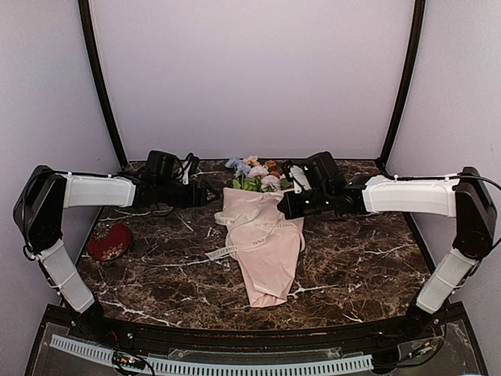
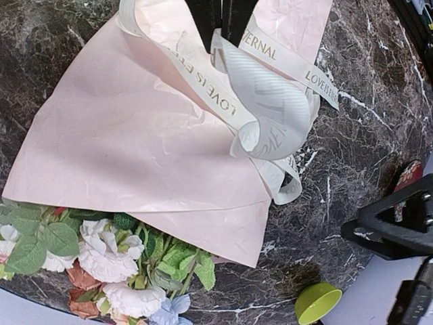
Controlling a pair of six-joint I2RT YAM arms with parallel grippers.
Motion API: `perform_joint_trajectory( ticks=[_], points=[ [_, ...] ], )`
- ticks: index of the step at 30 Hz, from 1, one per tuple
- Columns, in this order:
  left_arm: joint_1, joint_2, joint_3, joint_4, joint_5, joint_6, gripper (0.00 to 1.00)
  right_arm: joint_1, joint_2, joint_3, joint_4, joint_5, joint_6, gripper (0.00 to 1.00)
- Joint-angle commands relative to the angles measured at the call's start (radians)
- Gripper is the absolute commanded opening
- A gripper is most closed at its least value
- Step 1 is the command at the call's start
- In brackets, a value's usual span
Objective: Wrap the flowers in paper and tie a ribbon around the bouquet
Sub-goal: Pass from the left arm to the right, then place the left side of the ribbon on the folded bouquet.
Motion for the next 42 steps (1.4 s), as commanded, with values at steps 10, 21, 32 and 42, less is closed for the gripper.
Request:
perform_joint_trajectory(
  ticks=[10, 21, 32, 42],
  points=[
    [0.049, 0.239, 0.068, -0.095, 0.124, -0.048, 0.73, -0.004, 0.034, 0.102, -0.09, 0.029, -0.086, 0.0],
    [0.048, 0.294, 0.087, -0.056, 0.203, -0.057, 0.32, -0.025, 0.068, 0.206, -0.162, 0.056, -0.156, 0.0],
    [0.048, 0.104, -0.031, 0.009, 0.059, -0.018, 0.0, -0.092, 0.214, 0.412, -0.255, 0.151, -0.32, 0.0],
    [-0.005, -0.238, -0.177, 0.109, -0.029, 0.143, 0.0, -0.147, 0.409, 0.522, -0.212, 0.077, -0.293, 0.01]
  ],
)
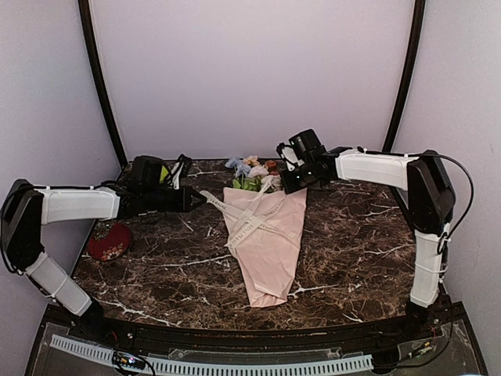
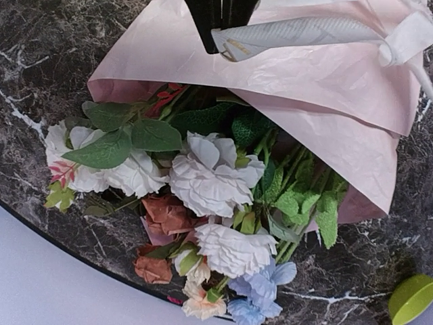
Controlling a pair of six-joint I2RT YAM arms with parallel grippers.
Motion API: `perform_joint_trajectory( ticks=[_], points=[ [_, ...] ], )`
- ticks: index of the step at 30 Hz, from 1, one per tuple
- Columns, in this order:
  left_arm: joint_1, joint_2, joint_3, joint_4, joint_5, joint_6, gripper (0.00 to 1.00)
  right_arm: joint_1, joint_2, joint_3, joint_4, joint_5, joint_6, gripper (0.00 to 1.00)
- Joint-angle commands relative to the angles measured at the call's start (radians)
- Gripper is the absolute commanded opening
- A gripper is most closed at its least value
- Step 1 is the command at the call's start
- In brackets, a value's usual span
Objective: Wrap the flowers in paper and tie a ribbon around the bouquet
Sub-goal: Place the left side of the ribbon on the folded bouquet, then cross the ribbon over the folded bouquet.
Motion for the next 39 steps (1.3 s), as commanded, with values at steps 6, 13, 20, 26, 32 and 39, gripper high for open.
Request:
perform_joint_trajectory(
  ticks=[6, 13, 20, 26, 32, 39],
  points=[
    [-0.089, -0.154, 0.024, 0.066, -0.042, 0.177, 0.0, 0.0, 0.111, 0.02, 0.053, -0.148, 0.059, 0.03],
    [-0.104, -0.135, 0.055, 0.071, -0.045, 0.204, 0.0, 0.001, 0.063, -0.102, 0.115, -0.346, 0.048, 0.18],
    [-0.105, -0.129, 0.059, 0.086, -0.054, 0.202, 0.0, -0.001, -0.052, -0.203, 0.073, -0.407, 0.03, 0.4],
    [-0.108, -0.12, 0.059, 0.081, -0.066, 0.199, 0.0, -0.001, -0.142, -0.194, -0.013, -0.34, 0.073, 0.46],
    [-0.109, -0.126, 0.047, 0.084, -0.066, 0.196, 0.0, 0.001, -0.17, -0.251, -0.096, -0.246, 0.167, 0.49],
    [-0.11, -0.127, 0.042, 0.093, -0.061, 0.188, 0.0, 0.118, -0.259, -0.396, 0.122, -0.395, 0.139, 0.47]
  ],
)
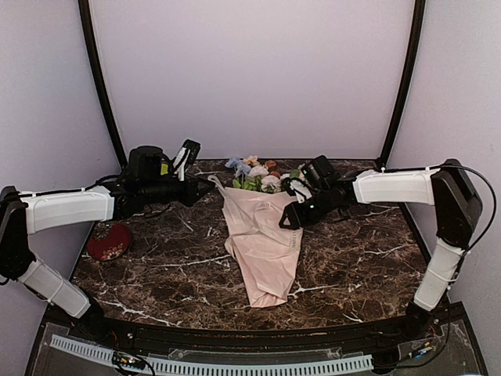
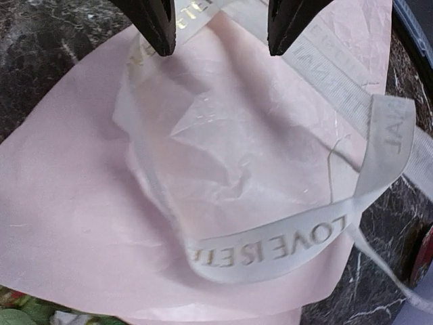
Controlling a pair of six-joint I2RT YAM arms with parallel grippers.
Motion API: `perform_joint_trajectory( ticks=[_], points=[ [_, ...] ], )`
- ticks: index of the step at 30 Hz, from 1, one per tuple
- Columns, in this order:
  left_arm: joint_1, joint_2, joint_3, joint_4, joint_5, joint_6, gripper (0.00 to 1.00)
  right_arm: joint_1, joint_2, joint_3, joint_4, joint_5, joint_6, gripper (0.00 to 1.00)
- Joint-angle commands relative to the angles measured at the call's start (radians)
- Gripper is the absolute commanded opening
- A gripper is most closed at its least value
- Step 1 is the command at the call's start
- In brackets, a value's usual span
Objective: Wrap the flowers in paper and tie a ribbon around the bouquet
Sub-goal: Cross the ribbon over the folded bouquet.
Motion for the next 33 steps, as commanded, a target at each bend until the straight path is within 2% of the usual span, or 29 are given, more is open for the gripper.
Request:
perform_joint_trajectory(
  ticks=[1, 4, 8, 12, 14, 16, 17, 19, 28, 33],
  points=[
    [-0.006, -0.01, 0.009, 0.031, 0.001, 0.0, 0.0, 0.116, -0.052, -0.022, 0.129, -0.058, -0.034, 0.47],
    [-0.007, -0.012, 0.01, 0.033, 0.002, -0.004, 0.0, 0.183, -0.011, 0.037, 0.092, 0.053, -0.111, 0.47],
    [-0.007, -0.016, 0.015, 0.018, -0.002, 0.001, 0.0, 0.252, 0.022, 0.105, 0.035, 0.275, -0.263, 0.44],
    [-0.007, -0.017, 0.017, 0.004, -0.006, 0.008, 0.0, 0.294, -0.064, -0.022, 0.184, 0.45, -0.446, 0.5],
    [-0.007, -0.017, 0.019, 0.0, -0.009, 0.009, 0.0, 0.302, -0.12, -0.143, 0.355, 0.472, -0.556, 0.55],
    [-0.007, -0.017, 0.022, 0.002, -0.015, 0.008, 0.0, 0.306, -0.159, -0.254, 0.522, 0.479, -0.693, 0.64],
    [-0.007, -0.017, 0.024, 0.003, -0.014, 0.006, 0.0, 0.309, -0.162, -0.282, 0.561, 0.473, -0.745, 0.69],
    [-0.007, -0.017, 0.023, 0.007, -0.018, 0.004, 0.0, 0.319, -0.148, -0.298, 0.596, 0.463, -0.843, 0.73],
    [-0.009, -0.011, 0.02, 0.005, -0.007, 0.019, 0.0, 0.333, -0.007, -0.299, 0.837, 0.547, -1.052, 0.78],
    [-0.008, -0.01, 0.024, 0.012, 0.004, 0.02, 0.0, 0.331, 0.068, -0.229, 0.827, 0.521, -1.088, 0.78]
  ],
)
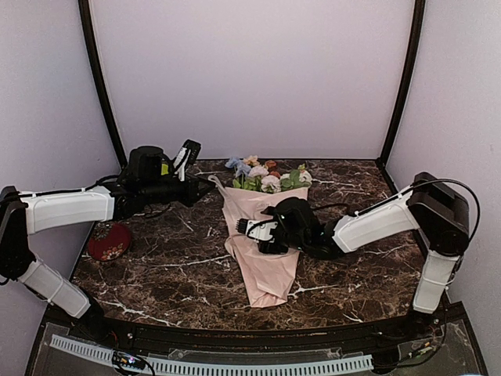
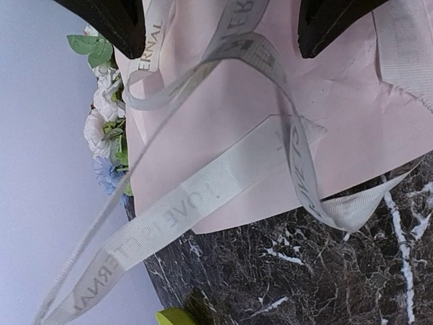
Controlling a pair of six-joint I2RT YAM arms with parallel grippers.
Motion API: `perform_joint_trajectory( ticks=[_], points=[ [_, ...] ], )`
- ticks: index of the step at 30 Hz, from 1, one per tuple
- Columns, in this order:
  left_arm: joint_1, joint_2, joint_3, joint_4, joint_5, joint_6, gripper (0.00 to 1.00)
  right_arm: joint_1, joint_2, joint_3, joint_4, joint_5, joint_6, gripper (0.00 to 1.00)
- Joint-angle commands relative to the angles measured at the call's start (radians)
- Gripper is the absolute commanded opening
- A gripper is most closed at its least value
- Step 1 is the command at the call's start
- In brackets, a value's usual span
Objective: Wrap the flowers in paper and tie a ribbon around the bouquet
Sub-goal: Cross the ribbon over the folded bouquet.
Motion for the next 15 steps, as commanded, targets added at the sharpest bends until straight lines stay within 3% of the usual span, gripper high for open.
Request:
perform_joint_trajectory(
  ticks=[1, 10, 12, 15],
  points=[
    [-0.004, -0.008, 0.024, 0.014, 0.017, 0.013, 0.0, 0.003, 0.055, 0.075, 0.079, 0.003, -0.067, 0.78],
    [-0.003, 0.004, 0.03, 0.018, 0.041, 0.02, 0.0, -0.051, 0.081, 0.154, -0.016, -0.13, 0.028, 0.67],
    [-0.003, 0.007, 0.034, 0.018, 0.043, 0.022, 0.0, -0.056, 0.09, 0.158, -0.035, -0.145, 0.034, 0.56],
    [-0.003, 0.014, 0.036, 0.021, 0.037, 0.024, 0.0, -0.06, 0.083, 0.142, -0.029, -0.176, 0.048, 0.33]
  ],
)
